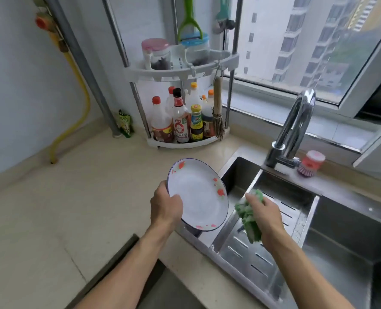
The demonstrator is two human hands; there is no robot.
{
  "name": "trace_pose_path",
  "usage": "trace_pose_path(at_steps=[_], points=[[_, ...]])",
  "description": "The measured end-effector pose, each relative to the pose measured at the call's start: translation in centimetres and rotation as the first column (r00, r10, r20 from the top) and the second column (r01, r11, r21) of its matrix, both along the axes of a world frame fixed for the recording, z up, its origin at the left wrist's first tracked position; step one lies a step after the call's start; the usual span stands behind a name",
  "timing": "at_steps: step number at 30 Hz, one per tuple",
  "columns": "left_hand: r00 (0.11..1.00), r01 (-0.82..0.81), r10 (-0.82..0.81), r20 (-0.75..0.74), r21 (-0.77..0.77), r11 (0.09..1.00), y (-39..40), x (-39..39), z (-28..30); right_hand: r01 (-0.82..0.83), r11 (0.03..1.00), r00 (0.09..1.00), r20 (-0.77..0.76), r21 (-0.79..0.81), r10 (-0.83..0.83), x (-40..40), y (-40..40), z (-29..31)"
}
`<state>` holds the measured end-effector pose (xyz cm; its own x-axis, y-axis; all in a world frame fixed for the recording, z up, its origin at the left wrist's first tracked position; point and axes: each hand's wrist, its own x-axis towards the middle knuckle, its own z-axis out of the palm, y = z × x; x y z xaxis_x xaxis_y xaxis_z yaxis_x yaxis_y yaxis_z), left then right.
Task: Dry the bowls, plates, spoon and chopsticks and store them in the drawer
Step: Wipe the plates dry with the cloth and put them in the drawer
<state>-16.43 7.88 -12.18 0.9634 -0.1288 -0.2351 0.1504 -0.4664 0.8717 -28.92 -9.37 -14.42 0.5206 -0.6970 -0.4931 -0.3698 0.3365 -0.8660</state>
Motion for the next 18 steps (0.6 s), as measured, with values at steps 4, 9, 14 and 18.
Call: trace_pose_path(at_steps=[4,9,14,18], points=[[0.977,0.057,-0.094,0.191,0.194,0.979,-3.2,-1.0,0.5,0.006,0.997,1.000,0.024,0.076,-0.008,-0.5,-2.7,-1.1],[0.832,0.105,-0.310,0.459,0.419,0.902,-5.2,-2.2,1.2,0.011,0.995,0.997,0.071,0.103,-0.019,-0.5,-4.5,-1.2],[0.704,0.133,-0.436,0.560,0.499,0.856,-5.2,-2.7,1.6,-0.031,0.998,0.991,0.131,0.052,0.024,0.1,-4.8,-0.5],[0.760,0.123,-0.385,0.523,0.466,0.876,-5.7,-3.0,2.6,-0.105,0.992,0.987,0.115,-0.070,0.112,0.2,-4.4,-0.3]])
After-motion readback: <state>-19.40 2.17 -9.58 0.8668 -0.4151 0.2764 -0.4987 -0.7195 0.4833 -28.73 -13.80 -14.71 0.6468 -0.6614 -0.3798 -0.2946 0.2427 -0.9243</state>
